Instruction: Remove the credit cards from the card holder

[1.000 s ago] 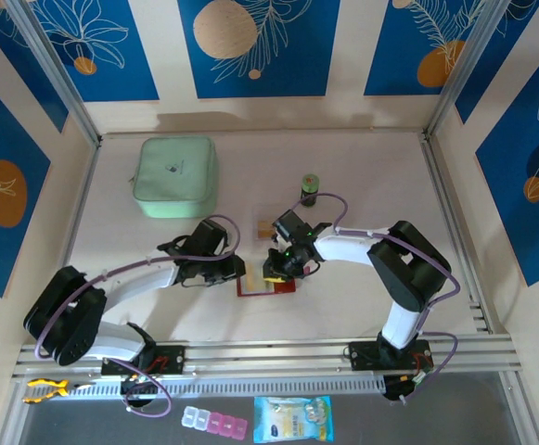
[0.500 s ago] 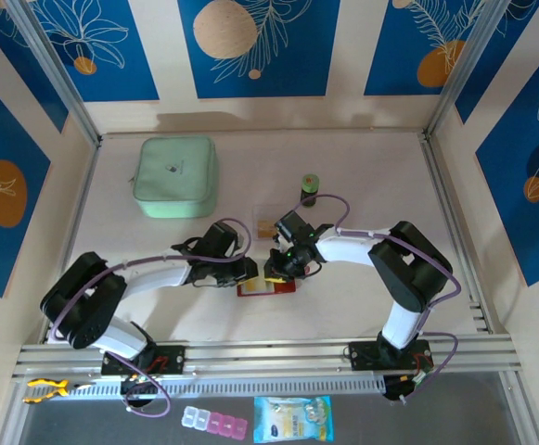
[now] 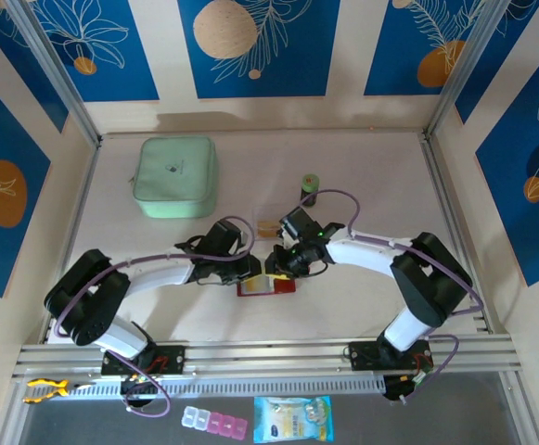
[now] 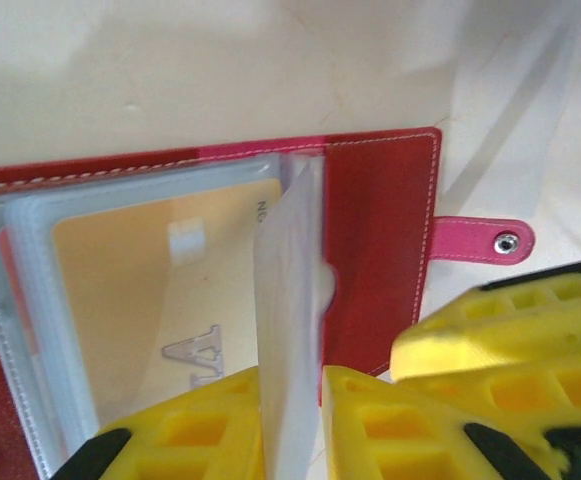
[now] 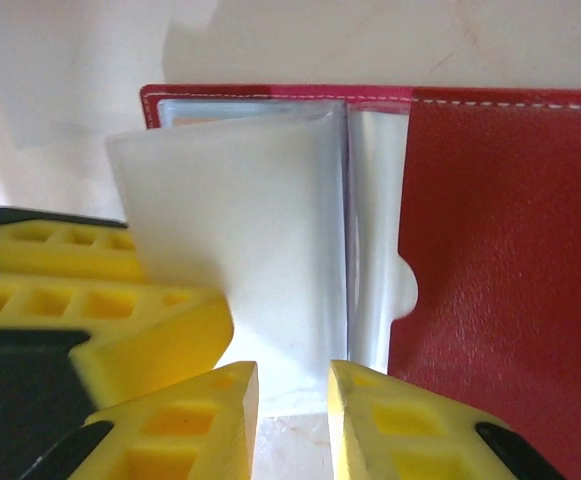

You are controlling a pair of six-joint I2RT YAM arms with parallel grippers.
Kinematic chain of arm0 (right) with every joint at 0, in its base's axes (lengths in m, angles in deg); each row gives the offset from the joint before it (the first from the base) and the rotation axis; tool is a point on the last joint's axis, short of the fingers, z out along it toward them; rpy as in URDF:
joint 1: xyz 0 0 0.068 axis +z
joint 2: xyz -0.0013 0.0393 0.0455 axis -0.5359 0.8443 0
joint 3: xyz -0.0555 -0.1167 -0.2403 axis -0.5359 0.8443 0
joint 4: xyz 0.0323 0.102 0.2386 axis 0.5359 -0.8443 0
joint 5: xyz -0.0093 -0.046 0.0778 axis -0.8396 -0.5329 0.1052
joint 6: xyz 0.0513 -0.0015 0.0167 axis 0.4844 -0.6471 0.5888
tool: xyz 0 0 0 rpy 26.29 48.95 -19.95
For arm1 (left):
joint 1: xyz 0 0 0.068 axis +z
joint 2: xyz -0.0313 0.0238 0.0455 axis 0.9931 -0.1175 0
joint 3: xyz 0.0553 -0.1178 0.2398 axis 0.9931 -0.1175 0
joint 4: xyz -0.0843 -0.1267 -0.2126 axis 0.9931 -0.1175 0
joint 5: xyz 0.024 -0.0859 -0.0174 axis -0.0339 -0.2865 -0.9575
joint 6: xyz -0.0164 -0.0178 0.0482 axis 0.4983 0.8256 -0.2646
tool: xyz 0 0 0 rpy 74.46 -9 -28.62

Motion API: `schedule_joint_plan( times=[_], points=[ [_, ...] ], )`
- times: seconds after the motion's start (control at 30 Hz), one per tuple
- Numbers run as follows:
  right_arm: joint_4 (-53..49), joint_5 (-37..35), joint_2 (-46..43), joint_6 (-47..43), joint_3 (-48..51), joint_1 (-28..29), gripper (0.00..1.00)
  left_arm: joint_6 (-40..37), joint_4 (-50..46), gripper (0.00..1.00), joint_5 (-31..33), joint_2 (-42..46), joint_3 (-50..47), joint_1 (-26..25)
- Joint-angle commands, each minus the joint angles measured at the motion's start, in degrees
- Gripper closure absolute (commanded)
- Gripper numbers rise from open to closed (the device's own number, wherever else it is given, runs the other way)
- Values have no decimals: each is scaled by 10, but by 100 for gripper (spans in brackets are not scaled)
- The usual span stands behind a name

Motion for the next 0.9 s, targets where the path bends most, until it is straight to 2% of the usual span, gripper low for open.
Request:
schedule_joint_plan(
  times=[0.0, 0.3, 0.63, 0.87],
  points=[
    [-47, -19, -37, 16, -7, -5, 73, -4, -15, 81, -6, 0, 21, -6],
    [-123, -20, -118, 68, 1, -55, 67, -10, -34, 75, -7, -24, 70, -18],
    [-277, -58, -196, 239, -31, -100, 64, -11, -48, 74, -10, -84, 127, -41],
    [-311, -19, -245, 333, -51, -121, 61, -18, -87, 73, -11, -117, 186, -56]
  ],
)
